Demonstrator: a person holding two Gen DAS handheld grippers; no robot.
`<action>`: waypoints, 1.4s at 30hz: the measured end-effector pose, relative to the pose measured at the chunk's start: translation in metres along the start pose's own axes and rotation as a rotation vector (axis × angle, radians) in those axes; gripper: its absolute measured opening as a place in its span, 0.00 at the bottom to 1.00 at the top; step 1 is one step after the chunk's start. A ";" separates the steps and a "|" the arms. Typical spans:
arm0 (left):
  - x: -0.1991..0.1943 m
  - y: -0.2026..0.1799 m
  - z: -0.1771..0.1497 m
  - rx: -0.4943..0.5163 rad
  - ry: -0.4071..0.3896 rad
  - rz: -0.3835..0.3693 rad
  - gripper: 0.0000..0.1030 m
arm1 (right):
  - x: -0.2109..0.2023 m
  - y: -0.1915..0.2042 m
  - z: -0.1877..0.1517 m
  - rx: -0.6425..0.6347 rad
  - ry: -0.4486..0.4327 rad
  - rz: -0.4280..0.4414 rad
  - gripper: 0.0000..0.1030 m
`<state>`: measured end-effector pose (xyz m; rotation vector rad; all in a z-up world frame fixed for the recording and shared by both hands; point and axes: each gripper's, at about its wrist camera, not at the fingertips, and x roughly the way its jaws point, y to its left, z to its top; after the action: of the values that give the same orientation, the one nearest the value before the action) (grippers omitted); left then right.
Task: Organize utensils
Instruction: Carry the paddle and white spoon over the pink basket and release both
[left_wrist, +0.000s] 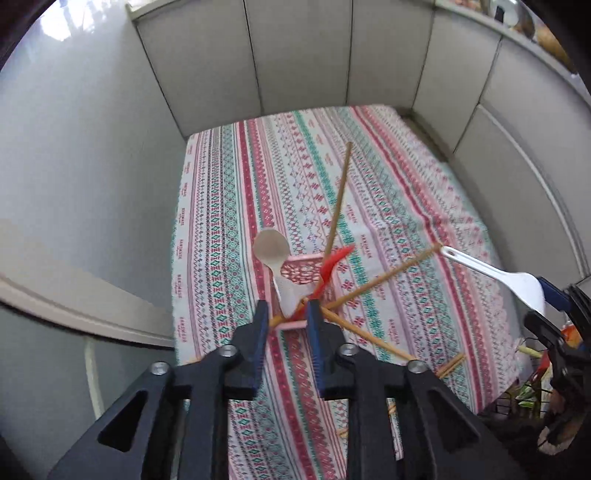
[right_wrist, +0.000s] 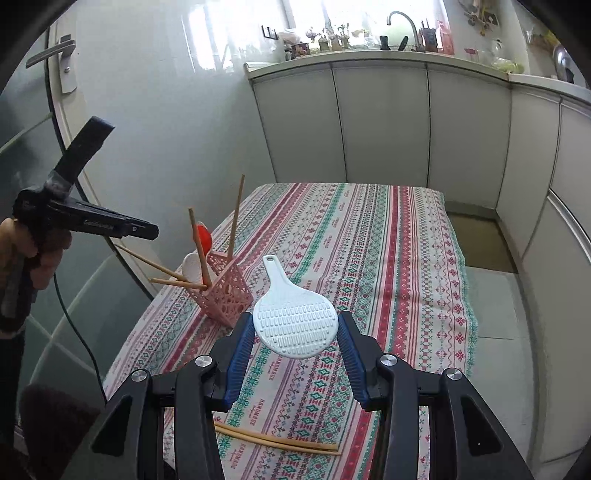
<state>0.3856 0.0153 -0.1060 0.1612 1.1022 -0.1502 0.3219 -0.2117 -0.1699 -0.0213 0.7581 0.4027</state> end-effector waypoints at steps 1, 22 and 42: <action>-0.007 0.001 -0.011 -0.010 -0.021 -0.016 0.41 | -0.001 0.005 0.002 -0.016 0.004 -0.010 0.45; 0.015 0.059 -0.119 -0.228 -0.161 -0.084 0.67 | 0.037 0.151 0.147 -0.389 0.343 -0.074 0.45; 0.032 0.083 -0.112 -0.282 -0.112 -0.121 0.67 | 0.187 0.177 0.145 -0.490 0.698 -0.203 0.45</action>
<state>0.3191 0.1181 -0.1798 -0.1643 1.0100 -0.1090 0.4759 0.0402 -0.1679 -0.7242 1.3117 0.3793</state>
